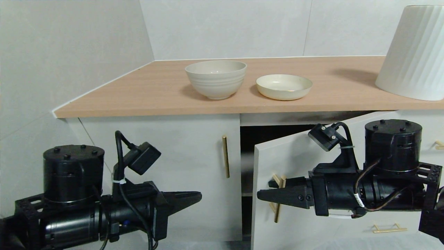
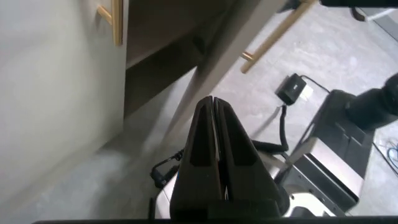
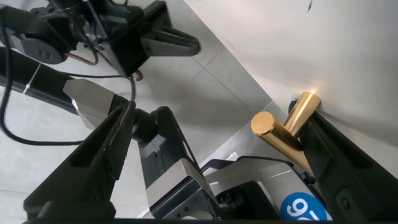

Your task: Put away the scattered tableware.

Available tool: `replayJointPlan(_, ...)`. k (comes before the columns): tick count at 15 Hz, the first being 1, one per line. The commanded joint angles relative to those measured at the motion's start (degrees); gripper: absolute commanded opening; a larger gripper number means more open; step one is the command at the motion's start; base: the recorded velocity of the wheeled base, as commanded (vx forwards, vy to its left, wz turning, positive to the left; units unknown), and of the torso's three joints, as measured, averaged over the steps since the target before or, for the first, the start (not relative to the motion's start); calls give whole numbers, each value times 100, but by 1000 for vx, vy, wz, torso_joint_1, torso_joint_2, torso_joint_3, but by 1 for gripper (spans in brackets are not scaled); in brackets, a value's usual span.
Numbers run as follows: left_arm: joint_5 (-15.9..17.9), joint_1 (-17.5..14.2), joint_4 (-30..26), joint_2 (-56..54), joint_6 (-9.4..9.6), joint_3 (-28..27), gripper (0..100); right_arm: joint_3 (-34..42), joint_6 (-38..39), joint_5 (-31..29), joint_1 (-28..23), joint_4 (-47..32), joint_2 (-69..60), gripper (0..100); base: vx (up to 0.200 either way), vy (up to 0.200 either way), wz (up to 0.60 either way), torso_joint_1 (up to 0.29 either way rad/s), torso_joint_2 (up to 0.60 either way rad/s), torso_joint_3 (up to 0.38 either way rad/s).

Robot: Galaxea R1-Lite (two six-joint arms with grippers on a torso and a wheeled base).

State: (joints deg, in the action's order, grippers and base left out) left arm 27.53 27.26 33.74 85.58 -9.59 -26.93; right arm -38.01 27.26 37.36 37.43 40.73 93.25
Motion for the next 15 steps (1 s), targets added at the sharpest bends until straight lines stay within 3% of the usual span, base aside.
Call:
replayJointPlan(1, -10, 157, 53, 442, 1, -199, 0, 4, -1, -1, 2, -4, -17, 100, 0, 0, 0, 0, 0, 0)
replayJointPlan(5, -72, 368, 80, 1057, -7, -963, 0, 83, -1, 17, 2, -4, -87, 100, 0, 0, 0, 0, 0, 0)
replayJointPlan(7, -54, 429, 106, 1418, 28, -1042, 0, 101, -10, 17, 2, -4, -96, 100, 0, 0, 0, 0, 0, 0)
replayJointPlan(8, -81, 570, 379, 1664, 10, -981, 0, 127, -19, 8, 2, -4, -70, 100, 0, 0, 0, 0, 0, 0)
replayJointPlan(10, -221, 781, 1627, 2288, -201, -744, 0, 136, -36, 17, 2, -4, -70, 100, 0, 0, 0, 0, 0, 0)
replayJointPlan(11, -292, 825, 1961, 2437, -280, -726, 0, 136, -36, 8, 2, -4, -78, 100, 0, 0, 0, 0, 0, 0)
replayJointPlan(12, -591, 992, 3103, 2930, -623, -682, 0, 145, -36, 17, 2, -4, -87, 100, 0, 0, 0, 0, 0, 0)
replayJointPlan(13, -678, 1062, 3639, 3167, -728, -647, 0, 145, -36, 17, 2, -4, -87, 100, 0, 0, 0, 0, 0, 0)
replayJointPlan(15, -705, 1133, 4439, 3589, -737, -665, 0, 154, -36, 17, 2, -12, -70, 100, 0, 0, 0, 0, 0, 0)
